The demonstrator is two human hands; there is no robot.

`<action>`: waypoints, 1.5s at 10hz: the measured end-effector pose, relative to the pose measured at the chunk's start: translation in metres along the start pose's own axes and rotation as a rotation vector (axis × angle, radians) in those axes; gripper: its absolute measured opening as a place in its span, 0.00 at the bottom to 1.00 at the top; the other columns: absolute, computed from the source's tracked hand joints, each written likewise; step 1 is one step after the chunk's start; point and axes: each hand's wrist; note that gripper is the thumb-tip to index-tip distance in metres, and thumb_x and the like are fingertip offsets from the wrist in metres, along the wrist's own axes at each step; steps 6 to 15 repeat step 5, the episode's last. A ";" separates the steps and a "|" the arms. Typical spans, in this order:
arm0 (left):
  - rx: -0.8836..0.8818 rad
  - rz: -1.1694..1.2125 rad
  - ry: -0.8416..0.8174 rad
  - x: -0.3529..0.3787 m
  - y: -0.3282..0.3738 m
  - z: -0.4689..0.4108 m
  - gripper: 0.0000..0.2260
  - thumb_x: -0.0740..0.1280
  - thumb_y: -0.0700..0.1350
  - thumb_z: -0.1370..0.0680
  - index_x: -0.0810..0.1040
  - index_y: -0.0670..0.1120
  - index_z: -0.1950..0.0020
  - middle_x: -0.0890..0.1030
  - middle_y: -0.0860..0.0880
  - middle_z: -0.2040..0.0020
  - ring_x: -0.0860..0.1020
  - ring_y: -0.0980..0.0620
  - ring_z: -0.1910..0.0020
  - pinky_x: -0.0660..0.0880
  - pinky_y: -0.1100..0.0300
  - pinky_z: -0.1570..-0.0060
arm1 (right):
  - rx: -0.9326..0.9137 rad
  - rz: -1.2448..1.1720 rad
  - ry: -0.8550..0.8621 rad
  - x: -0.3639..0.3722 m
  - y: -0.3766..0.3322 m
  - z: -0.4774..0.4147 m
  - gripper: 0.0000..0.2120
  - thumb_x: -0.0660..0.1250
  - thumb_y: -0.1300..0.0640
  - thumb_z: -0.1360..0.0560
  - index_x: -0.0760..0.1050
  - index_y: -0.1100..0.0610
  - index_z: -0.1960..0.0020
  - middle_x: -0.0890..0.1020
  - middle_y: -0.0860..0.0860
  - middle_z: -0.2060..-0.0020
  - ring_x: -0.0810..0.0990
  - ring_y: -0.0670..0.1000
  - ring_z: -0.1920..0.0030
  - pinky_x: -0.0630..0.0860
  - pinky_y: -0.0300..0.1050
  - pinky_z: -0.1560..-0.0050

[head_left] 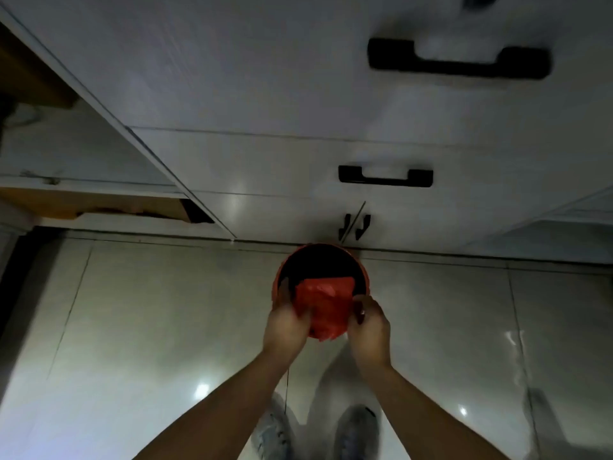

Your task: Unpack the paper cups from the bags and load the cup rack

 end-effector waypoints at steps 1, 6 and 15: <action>0.283 -0.453 0.062 0.034 -0.042 -0.046 0.26 0.61 0.51 0.20 0.63 0.49 0.22 0.68 0.45 0.26 0.69 0.42 0.29 0.68 0.47 0.30 | -0.010 0.173 0.038 0.040 0.035 -0.052 0.08 0.59 0.57 0.18 0.75 0.53 0.44 0.78 0.53 0.47 0.79 0.56 0.50 0.76 0.50 0.52; 0.311 -0.842 -0.112 0.032 -0.052 -0.072 0.20 0.55 0.52 0.17 0.66 0.51 0.25 0.69 0.47 0.28 0.63 0.44 0.26 0.54 0.43 0.24 | -0.263 0.772 -0.151 0.065 0.046 -0.091 0.15 0.57 0.54 0.20 0.79 0.53 0.39 0.78 0.53 0.38 0.77 0.59 0.41 0.73 0.54 0.40; 0.311 -0.842 -0.112 0.032 -0.052 -0.072 0.20 0.55 0.52 0.17 0.66 0.51 0.25 0.69 0.47 0.28 0.63 0.44 0.26 0.54 0.43 0.24 | -0.263 0.772 -0.151 0.065 0.046 -0.091 0.15 0.57 0.54 0.20 0.79 0.53 0.39 0.78 0.53 0.38 0.77 0.59 0.41 0.73 0.54 0.40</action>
Point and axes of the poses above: each hand's wrist, its own z-axis away from the middle knuckle, its own x-axis out of the palm, y = z × x
